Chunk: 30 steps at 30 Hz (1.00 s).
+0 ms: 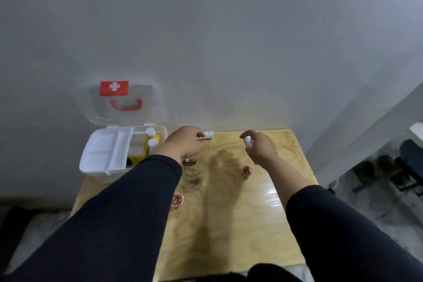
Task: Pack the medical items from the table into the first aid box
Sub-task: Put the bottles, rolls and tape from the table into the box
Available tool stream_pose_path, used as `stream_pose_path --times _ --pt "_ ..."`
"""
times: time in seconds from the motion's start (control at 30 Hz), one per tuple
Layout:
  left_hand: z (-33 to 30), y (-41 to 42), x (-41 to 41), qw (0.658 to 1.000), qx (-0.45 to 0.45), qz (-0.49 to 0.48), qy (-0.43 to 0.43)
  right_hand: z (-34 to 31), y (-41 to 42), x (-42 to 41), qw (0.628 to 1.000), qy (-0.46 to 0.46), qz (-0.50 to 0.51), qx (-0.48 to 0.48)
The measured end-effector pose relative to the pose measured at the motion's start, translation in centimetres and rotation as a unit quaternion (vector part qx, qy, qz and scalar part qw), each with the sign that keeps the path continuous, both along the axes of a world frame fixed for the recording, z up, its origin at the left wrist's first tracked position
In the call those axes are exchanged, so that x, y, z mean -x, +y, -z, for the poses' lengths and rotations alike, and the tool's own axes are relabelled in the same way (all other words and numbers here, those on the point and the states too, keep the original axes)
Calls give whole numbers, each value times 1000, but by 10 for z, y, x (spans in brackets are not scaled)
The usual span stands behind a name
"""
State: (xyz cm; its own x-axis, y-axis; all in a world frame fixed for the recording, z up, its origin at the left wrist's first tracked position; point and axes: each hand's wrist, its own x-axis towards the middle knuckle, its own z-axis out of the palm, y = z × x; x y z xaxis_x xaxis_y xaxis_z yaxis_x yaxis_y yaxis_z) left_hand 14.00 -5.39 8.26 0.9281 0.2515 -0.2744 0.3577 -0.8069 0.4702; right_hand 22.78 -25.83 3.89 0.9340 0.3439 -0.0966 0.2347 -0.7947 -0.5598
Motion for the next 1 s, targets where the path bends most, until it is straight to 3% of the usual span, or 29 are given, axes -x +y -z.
stream_pose_path --times 0.23,0.4,0.53,0.73,1.0 --pt "-9 29 5 992 -23 -118 -43 3 73 -41 977 12 -209 36" --pt "4 43 23 980 -38 -188 -46 33 115 -32 943 29 -324 70" --pt "9 47 30 974 -48 -213 -65 46 136 -26 910 -13 -395 123" --pt "15 48 37 969 -52 -227 -87 54 145 -30 886 -149 -410 157" --pt "16 47 45 965 -77 -232 -99 58 139 -28 909 -100 -360 186"
